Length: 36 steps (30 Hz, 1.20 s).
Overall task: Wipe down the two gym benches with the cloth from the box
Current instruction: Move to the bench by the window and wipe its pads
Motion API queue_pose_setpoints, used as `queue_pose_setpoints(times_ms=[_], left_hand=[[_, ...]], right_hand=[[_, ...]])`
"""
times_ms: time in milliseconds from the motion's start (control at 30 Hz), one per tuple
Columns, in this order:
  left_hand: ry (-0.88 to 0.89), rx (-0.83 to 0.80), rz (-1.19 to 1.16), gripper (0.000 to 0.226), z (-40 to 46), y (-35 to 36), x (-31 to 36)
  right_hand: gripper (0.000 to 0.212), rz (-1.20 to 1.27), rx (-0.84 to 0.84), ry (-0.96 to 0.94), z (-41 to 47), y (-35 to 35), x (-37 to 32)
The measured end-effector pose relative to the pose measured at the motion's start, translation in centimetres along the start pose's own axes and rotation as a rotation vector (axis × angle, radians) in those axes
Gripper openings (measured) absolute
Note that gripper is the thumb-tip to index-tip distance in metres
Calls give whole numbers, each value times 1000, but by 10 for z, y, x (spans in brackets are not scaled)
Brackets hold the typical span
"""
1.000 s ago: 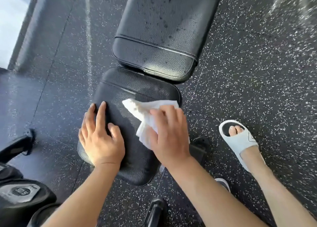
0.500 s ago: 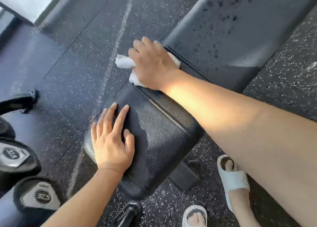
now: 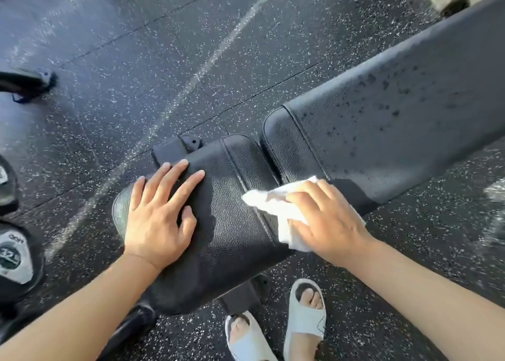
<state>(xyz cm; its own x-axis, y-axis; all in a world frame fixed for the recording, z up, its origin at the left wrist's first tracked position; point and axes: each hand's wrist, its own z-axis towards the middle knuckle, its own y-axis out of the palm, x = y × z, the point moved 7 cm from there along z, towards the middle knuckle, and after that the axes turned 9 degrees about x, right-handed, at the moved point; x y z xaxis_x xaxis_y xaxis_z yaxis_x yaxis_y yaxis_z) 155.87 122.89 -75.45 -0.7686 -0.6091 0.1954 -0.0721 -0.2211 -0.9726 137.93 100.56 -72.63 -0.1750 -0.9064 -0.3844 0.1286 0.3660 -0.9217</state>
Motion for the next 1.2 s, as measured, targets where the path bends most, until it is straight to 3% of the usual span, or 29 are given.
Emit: queue_pose_setpoints(times_ms=[100,233,333,500,633,767,833,967,1100,1200], left_hand=[[2,9,-20,69,-1,0,2],[12,17,-52,68,2,-2,2],[-1,13,-61,67,1,-2,0],[-3,-7,-74,64,0,-6,2],[-4,-50,-93,64,1,-7,4],[-40,-72,-128,61,3,-16,12],[-90,-81,-135,60,6,-19,16],[-209,-56,-195,60,5,-26,31],[-238,-39,-232,57,12,-26,61],[-264,-16,-268,57,31,-23,88]], right_hand=[[46,-131,-67,-42,56,14,6],[23,-161,204,101,154,8,12],[19,-230,226,226,190,15,11],[25,-229,232,159,170,9,1],[36,-234,161,238,126,8,-11],[27,-3,192,323,42,4,-23],[27,4,127,279,37,8,-17],[35,-108,-33,-71,86,16,-5],[23,-161,183,-39,148,5,9],[23,-137,158,9,185,10,14]])
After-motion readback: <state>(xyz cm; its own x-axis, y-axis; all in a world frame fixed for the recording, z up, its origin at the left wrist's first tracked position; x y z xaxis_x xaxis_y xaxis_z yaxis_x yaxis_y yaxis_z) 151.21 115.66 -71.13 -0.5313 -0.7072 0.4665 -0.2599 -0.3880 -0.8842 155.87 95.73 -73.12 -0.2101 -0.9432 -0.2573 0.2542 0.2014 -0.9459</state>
